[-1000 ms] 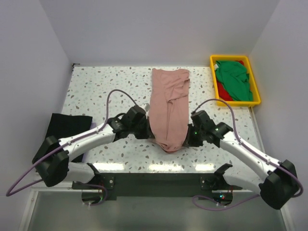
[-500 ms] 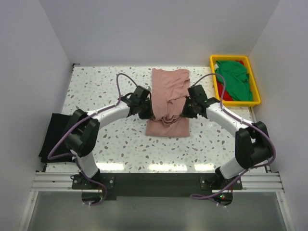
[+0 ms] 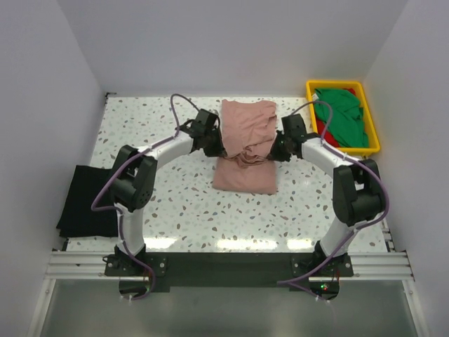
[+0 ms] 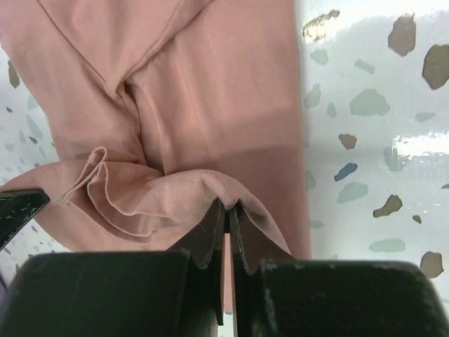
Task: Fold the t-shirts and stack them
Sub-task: Fold the tshirt
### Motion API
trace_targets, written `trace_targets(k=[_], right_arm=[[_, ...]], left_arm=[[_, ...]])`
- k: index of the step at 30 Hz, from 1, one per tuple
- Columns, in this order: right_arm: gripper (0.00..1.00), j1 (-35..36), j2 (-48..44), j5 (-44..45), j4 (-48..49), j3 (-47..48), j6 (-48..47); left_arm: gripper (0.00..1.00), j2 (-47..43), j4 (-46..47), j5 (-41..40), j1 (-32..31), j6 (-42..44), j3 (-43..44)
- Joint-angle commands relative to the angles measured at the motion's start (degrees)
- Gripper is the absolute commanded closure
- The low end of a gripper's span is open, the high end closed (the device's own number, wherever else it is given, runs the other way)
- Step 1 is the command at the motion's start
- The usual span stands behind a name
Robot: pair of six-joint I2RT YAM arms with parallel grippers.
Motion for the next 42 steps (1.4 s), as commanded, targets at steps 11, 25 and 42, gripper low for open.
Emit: trace_targets(k=[11,25,42], right_arm=[[1.0,-4.08,5.47,-3.86,3.52,8.05,-0.04],[0.7,-8.56,13.66,-9.04,2.74,18.6,-0.65],[0.65,2.94,5.12,1.85,-0.25,14.38,-9.0]], left_arm=[[1.0,6.36,-0.93,1.92,2.67,3.94,11.38],[0.52,10.06,0.38,5.53,7.24,6.75,17.72],[0.87,-1.55,0.48,2.45,3.03,7.11,3.56]])
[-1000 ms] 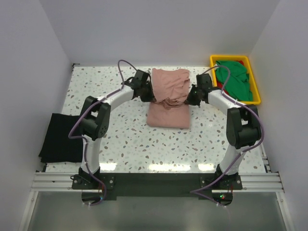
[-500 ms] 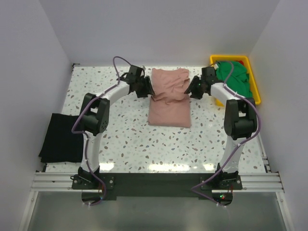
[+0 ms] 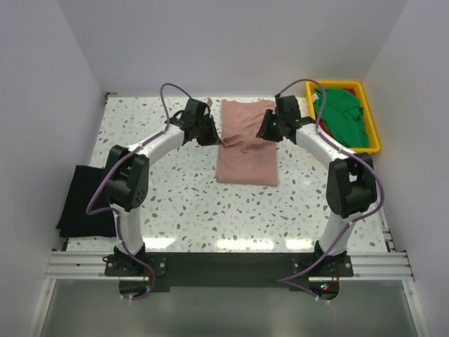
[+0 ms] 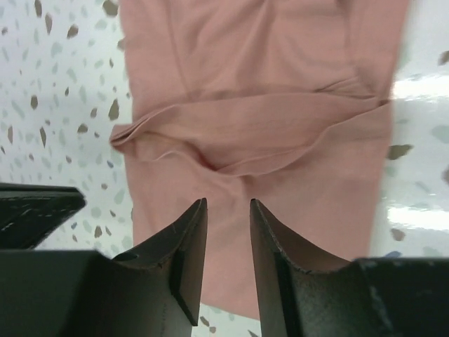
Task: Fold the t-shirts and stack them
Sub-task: Fold the tshirt
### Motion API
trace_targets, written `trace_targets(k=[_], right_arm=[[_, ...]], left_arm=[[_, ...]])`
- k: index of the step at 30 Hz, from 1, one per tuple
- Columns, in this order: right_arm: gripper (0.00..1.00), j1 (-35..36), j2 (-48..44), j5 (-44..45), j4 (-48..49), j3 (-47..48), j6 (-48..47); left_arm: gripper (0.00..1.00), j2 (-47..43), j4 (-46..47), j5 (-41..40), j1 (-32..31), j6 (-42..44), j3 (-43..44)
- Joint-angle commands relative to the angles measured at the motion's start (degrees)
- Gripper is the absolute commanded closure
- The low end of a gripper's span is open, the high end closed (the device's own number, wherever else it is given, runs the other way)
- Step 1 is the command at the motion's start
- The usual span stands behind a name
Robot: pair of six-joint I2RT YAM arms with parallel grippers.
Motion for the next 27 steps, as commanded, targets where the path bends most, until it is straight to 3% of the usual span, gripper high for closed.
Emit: trace_targets(k=[1,5,13,18,27], right_arm=[[0.66,3.87,0.04,3.13,-0.32,-0.39,-2.69],[0.71,5.54,3.9,2.68,-0.14,1.54,-3.56],[0.75,6.33,10.58,2.42,-2.25,7.25,-4.35],[0.75,6.33,14.27,4.43,-4.36,12.95,-4.62],[0.75,3.61,22.36,5.23,-7.0,22.98,-2.86]], left_arm=[[0.9,0.03,0.28,-0.74,-2.68,1.42,-0.67],[0.97,2.75,0.01,-0.91,-4.18,1.51,0.82],[0.98,9.43,-2.27,-0.04,-4.18,2.21,8.72],[0.94,13.57,-3.77,0.67,-3.92,2.3,14.79],[0.76,18.84,-3.77,0.58,-1.11,2.39,21.74]])
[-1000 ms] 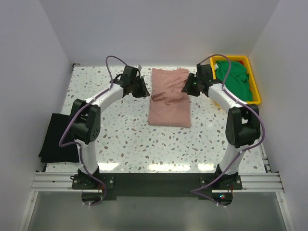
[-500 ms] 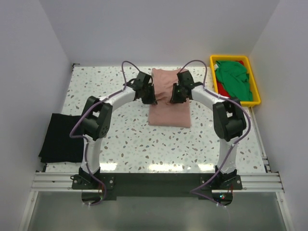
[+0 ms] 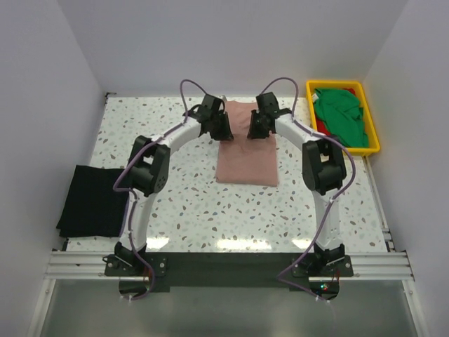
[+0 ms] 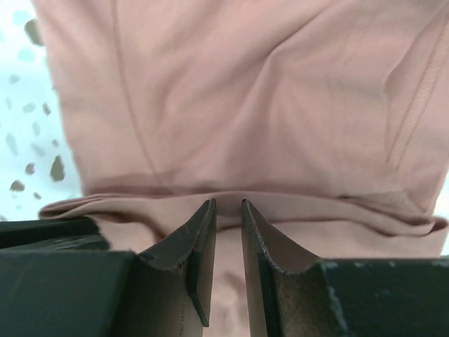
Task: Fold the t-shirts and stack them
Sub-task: Fold the tshirt
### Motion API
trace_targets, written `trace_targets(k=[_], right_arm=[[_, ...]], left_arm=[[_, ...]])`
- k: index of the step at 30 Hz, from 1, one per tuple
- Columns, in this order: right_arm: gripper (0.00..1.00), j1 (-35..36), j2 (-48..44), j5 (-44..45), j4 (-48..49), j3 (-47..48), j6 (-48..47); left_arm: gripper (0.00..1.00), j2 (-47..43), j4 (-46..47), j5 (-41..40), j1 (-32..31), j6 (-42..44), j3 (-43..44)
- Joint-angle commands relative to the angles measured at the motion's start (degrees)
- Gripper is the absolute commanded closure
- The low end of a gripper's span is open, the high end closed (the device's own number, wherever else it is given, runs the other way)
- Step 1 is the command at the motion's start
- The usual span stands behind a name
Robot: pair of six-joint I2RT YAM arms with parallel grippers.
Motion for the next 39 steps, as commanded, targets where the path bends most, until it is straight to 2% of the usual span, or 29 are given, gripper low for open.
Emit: trace_targets(k=[1,7,12,15,22,31,39], right_arm=[[0.75,-1.44,1.73,1.56,-1.99,3.8,0.5],[0.73,-3.11,-0.28,0.5,-0.42,3.8,0.07],[0.59,-3.99,-4.67,1.73,0.2,2.66,-1.34],[0.54,-4.43,-9.58,4.8,1.08,-0.4,-2.48],[0.53,-5.49,-15.31,8.06,3.71,-9.82,-4.76],[0.53,-5.66,-11.72,8.33,4.6,-12.2,-10.74],[0.54,-6.45,-6.44,8.68,4.6,-8.86,-12.24]], left_arm=[[0.75,2.34,0.19,0.86,2.8,1.36,2.98],[0.7,4.71,2.82,4.81,5.53,1.36,6.06],[0.65,3.67,5.37,6.31,6.33,2.06,7.38],[0.65,1.65,4.76,5.09,6.68,2.94,6.6],[0.65,-2.66,3.8,0.26,6.59,6.02,1.5],[0.61,-2.93,1.86,1.22,5.98,10.68,-1.06],[0.57,-0.91,1.77,3.06,5.1,11.73,-0.36]])
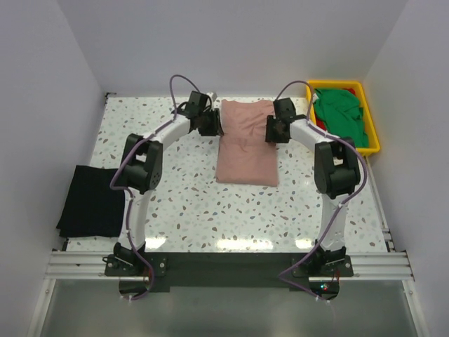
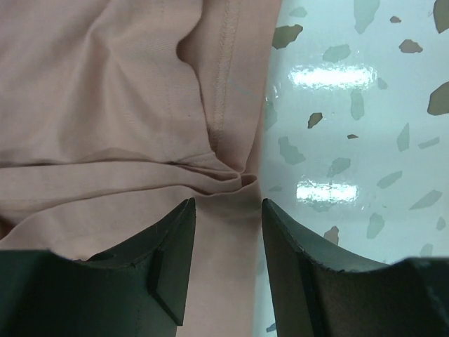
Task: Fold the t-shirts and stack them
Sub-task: Fold the tshirt
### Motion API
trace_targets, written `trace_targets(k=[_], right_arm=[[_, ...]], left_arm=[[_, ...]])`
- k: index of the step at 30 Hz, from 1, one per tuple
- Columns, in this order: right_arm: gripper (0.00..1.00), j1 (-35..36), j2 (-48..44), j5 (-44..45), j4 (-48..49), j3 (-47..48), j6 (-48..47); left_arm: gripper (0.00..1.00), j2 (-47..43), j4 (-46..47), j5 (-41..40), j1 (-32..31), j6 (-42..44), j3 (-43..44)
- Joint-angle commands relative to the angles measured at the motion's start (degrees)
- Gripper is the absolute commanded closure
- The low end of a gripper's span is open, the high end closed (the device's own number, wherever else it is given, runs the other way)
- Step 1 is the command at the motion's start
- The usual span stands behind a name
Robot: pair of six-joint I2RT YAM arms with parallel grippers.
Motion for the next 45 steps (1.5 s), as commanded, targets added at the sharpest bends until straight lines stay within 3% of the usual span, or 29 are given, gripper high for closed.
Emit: trace_targets(k=[1,5,8,12,18,22,34,35,37,40,41,44,45], right_arm=[[0.54,-0.79,1.25,1.36,1.54,3.1,-1.62],[0.56,-1.06,2.31,0.48,1.8,3.71,-1.0],[0.65,-1.23,2.49,0.22,2.15,3.45,-0.12],[0.76,-1.76,2.75,-0.31,2.24,3.45,0.58],[0.88,-3.25,2.57,-1.19,2.68,3.27,1.9],[0.91,-4.22,2.4,-1.72,3.12,2.75,2.25],[0.91,-4.84,4.51,-3.3,2.86,4.59,2.6],[0.89,-4.84,4.33,-3.48,2.77,4.77,2.6],[0.73,-4.84,3.63,-3.57,2.24,4.94,2.78],[0.47,-4.84,1.44,-3.04,0.75,5.29,3.22],[0.43,-4.75,0.56,-2.69,0.05,5.3,3.91],[0.41,-4.84,-4.35,-2.77,-2.33,2.41,6.54],[0.41,-4.75,-7.85,-3.64,-1.63,0.66,7.34]], left_arm=[[0.57,-0.3,0.15,2.1,-0.74,2.25,1.22],[0.57,1.11,-0.11,2.37,-1.18,1.9,2.71],[0.6,1.99,0.15,2.28,-1.27,1.46,3.07],[0.69,2.69,0.51,2.11,-1.27,1.02,3.33],[0.95,2.79,1.03,-1.14,-1.09,0.14,4.12],[1.0,2.35,2.35,-2.55,-0.92,-1.0,4.21],[1.0,2.17,3.75,-5.54,-0.04,-2.41,4.3],[1.0,2.17,3.76,-5.46,-0.04,-2.5,4.3],[1.0,1.64,3.58,-5.02,0.05,-2.58,4.3],[0.75,-0.46,3.23,-5.19,0.31,-3.02,3.77],[0.62,-2.29,3.23,-5.37,0.49,-3.2,3.51],[0.45,-7.56,2.88,-6.85,0.58,-4.34,0.0],[0.44,-9.07,2.79,-7.3,0.58,-5.13,-3.23]])
